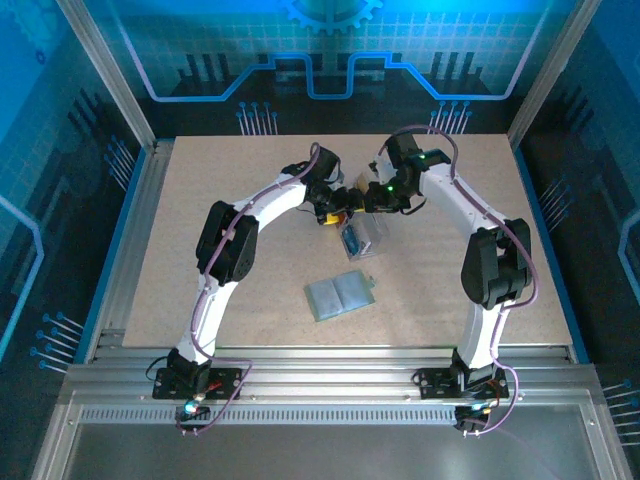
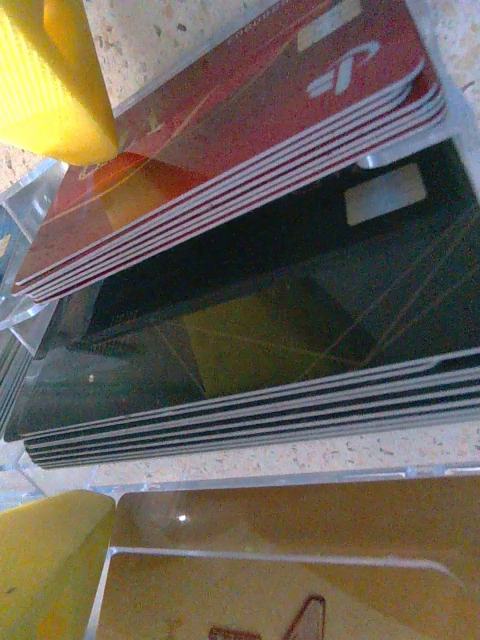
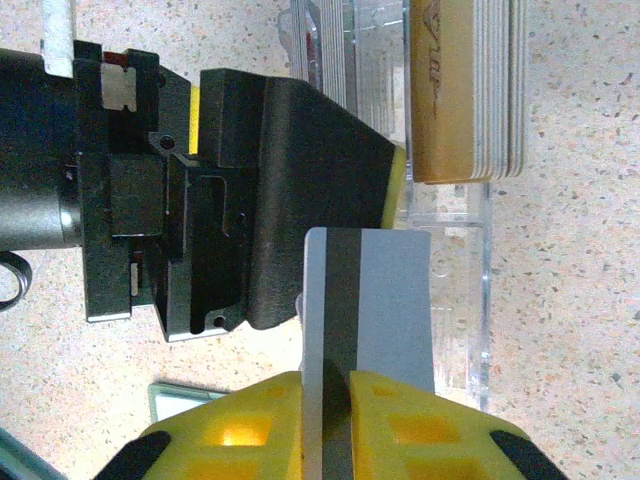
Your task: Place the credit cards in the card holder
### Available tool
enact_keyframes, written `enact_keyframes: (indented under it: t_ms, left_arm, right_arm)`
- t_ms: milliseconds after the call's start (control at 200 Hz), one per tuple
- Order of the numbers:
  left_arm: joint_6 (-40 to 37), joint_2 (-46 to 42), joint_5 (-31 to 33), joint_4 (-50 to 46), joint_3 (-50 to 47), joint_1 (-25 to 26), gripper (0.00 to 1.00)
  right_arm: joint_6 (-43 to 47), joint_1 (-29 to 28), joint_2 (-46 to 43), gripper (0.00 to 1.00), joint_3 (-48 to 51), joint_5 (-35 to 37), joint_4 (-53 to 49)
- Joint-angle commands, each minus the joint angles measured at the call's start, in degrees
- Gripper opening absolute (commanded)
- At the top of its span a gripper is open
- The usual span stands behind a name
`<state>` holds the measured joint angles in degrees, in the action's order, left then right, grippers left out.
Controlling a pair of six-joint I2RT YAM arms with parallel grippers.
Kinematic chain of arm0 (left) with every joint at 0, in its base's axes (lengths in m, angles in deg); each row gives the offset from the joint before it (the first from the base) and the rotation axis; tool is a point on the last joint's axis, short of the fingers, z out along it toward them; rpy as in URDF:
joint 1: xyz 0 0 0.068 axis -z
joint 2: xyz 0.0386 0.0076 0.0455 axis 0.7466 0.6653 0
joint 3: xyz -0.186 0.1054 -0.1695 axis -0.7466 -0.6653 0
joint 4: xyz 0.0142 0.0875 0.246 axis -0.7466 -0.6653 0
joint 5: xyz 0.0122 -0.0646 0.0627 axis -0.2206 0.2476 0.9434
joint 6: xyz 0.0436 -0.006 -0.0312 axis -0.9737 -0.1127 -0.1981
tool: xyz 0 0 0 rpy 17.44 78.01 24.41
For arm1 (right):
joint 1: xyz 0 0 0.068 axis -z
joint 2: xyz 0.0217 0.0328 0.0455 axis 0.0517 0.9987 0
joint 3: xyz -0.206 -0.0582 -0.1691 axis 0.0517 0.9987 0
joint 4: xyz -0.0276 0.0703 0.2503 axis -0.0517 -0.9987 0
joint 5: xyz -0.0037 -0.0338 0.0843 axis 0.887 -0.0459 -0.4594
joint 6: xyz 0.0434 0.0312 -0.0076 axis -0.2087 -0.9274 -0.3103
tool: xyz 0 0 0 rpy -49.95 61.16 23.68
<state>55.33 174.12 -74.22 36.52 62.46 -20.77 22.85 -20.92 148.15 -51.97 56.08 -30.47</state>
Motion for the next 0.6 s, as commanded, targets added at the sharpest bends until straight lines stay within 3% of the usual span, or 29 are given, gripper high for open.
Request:
enact_keyframes:
  t_ms: [0,595]
  left_arm:
    - [0.3,-0.77,-0.19,-1.21,-1.71,-0.02,0.86]
    - [0.49,-0.78,-0.39,-0.87,-2.14,-0.15,0.86]
  right_arm:
    - [0.46,0.64,-2.1,0.15,-2.12,-0.15,-2.21]
    - [0.54,1.07,-3.12,0.15,-2.38,-0.85,-2.98]
